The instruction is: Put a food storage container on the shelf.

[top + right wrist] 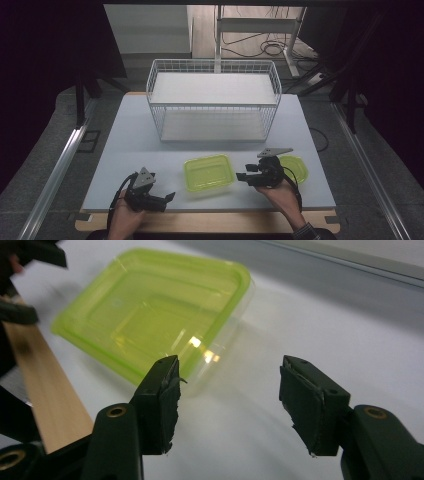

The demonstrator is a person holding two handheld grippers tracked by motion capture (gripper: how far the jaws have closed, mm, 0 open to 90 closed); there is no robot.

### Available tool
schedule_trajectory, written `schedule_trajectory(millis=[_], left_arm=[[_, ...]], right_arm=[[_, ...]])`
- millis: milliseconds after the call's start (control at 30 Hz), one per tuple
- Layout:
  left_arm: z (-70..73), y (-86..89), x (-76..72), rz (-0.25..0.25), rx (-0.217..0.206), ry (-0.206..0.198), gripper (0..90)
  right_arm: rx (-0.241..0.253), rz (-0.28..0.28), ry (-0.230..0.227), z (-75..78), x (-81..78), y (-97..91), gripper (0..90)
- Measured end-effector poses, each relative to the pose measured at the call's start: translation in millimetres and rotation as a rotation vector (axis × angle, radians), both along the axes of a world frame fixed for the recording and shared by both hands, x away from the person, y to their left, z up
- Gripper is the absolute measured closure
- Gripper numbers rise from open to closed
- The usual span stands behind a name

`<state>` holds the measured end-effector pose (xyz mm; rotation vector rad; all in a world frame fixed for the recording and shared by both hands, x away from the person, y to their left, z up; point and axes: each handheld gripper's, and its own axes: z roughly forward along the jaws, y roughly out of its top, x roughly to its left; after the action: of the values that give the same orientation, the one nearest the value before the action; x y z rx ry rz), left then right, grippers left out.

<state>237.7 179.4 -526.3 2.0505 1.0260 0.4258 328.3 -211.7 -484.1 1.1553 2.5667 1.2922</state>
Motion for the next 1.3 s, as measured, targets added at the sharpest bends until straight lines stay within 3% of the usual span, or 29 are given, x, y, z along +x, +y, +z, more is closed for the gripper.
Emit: schedule_trajectory(millis=[233, 700, 900, 1033, 1100, 1300], left_arm=[[-2.2, -1.3, 0.7, 0.008, 0.054, -0.030, 1.6], [-4.1, -5.5, 1.6, 0.011, 0.100, -0.029, 2.6], [-4.0, -6.6, 1.3, 0.006, 0.109, -0.030, 2.8], [-3.8, -7.3, 0.9, 0.006, 0.112, -0.031, 2.8], [-3.5, -7.4, 0.6, 0.008, 0.110, -0.033, 2.8], [-2.2, -4.7, 0.5, 0.015, 0.095, -0.039, 2.7]], right_arm=[[0.069, -0.011, 0.061, -0.5, 14.3, 6.0, 42.3], [0.074, -0.022, 0.197, -13.6, 41.4, 27.7, 54.6], [0.106, -0.028, 0.287, -21.3, 49.5, 33.1, 64.4], [0.165, -0.061, 0.372, -23.6, 54.0, 30.7, 73.6], [0.207, -0.048, 0.414, -24.8, 55.4, 29.8, 77.6], [0.212, -0.010, 0.404, -19.6, 53.1, 34.6, 79.8]])
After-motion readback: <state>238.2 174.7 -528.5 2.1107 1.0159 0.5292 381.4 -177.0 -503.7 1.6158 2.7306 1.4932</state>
